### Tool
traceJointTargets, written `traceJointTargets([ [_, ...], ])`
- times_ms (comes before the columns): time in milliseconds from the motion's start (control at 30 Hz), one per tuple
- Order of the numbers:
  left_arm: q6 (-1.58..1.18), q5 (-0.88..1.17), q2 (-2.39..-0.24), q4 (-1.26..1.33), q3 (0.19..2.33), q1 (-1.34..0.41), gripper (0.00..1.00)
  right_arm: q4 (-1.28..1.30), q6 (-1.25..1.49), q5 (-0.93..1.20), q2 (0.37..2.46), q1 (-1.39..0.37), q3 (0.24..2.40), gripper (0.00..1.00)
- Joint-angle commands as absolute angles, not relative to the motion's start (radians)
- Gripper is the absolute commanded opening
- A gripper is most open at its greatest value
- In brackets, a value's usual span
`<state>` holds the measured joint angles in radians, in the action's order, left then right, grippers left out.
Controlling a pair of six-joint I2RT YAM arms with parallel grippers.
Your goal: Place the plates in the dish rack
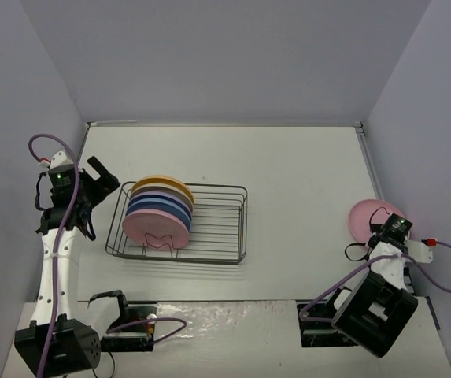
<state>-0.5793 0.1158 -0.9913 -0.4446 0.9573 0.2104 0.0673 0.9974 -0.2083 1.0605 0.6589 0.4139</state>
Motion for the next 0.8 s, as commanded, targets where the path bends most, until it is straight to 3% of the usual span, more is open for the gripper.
traceJointTargets([
  [0,-0.568,0.103,-0.975,-0.401,1.018,0.21,0.97,-0.095,0.967,-0.154,1.154,0.661,0.416,0.92],
  [200,-0.568,0.095,-0.972,-0.407,1.023,0.213,0.97,-0.134,0.956,-0.159,1.213,0.661,0.415,0.76],
  [400,-0.565,0.066,-0.97,-0.418,1.022,0.213,0.97,-0.153,0.965,-0.167,1.24,0.661,0.405,0.48],
  [533,-0.569,0.048,-0.971,-0.422,1.017,0.215,0.97,-0.146,0.953,-0.18,1.26,0.661,0.405,0.37],
  [700,-0.567,0.044,-0.965,-0.426,1.022,0.22,0.97,-0.146,0.951,-0.19,1.268,0.661,0.4,0.08],
  [767,-0.567,0.041,-0.96,-0.426,1.022,0.221,0.97,-0.144,0.943,-0.187,1.259,0.661,0.404,0.02],
])
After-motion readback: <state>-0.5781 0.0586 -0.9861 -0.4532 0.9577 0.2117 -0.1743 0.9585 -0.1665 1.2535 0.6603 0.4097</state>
